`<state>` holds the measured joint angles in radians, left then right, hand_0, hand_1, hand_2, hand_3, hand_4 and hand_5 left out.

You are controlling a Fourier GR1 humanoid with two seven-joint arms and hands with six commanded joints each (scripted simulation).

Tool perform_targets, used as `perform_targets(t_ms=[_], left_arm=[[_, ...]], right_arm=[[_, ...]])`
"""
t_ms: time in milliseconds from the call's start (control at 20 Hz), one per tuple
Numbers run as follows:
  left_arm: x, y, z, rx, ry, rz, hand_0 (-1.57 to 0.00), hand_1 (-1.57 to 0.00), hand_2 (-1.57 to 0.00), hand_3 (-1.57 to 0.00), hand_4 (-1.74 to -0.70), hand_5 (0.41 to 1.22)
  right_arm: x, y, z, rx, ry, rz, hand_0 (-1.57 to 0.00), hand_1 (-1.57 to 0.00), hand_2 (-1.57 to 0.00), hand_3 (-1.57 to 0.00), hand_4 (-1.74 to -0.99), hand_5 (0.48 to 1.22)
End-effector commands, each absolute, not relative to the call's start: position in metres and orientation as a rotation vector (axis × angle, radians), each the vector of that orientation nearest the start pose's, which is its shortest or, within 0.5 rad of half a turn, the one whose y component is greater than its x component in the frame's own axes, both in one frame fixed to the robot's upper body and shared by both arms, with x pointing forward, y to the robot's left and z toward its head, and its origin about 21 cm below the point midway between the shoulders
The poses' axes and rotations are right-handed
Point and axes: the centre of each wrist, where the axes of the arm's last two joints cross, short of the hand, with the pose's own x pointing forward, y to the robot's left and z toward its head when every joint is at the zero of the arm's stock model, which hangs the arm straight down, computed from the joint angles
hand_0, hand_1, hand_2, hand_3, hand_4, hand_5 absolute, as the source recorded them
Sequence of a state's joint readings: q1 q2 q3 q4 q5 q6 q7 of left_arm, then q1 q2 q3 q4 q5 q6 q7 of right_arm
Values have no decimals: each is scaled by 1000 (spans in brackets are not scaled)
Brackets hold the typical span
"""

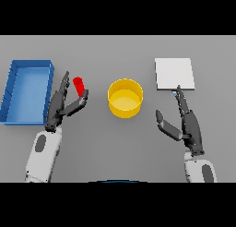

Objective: Pick up the red beaker and tilt it to pour out 1 green nut into yellow bowl. Pick up the yellow bowl and place it on the metallic measuring scale.

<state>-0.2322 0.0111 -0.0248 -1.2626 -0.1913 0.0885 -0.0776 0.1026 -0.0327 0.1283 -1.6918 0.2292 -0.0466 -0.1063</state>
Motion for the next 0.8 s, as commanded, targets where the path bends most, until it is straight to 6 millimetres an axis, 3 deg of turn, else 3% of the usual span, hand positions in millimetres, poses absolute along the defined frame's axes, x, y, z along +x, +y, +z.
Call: perform_targets(t_ms=[0,150,250,750], left_arm=[[304,198,-24,131,-1572,-211,1,1,1,1,-1175,635],[320,200,-30,146,-1577,-220,1,1,1,1,-1194,631],[330,190,-27,156,-1596,-242,1,1,1,1,-1221,643],[357,176,-35,179,-1633,-266,1,-24,-41,1,-1297,715]], right_arm=[[221,-213,7,-154,-1713,237,1,1,1,1,-1233,666],[221,-210,8,-156,-1717,237,1,1,1,1,-1247,672],[220,-213,8,-161,-1716,243,1,1,1,1,-1247,675],[217,-216,9,-161,-1718,244,1,1,1,1,-1259,691]])
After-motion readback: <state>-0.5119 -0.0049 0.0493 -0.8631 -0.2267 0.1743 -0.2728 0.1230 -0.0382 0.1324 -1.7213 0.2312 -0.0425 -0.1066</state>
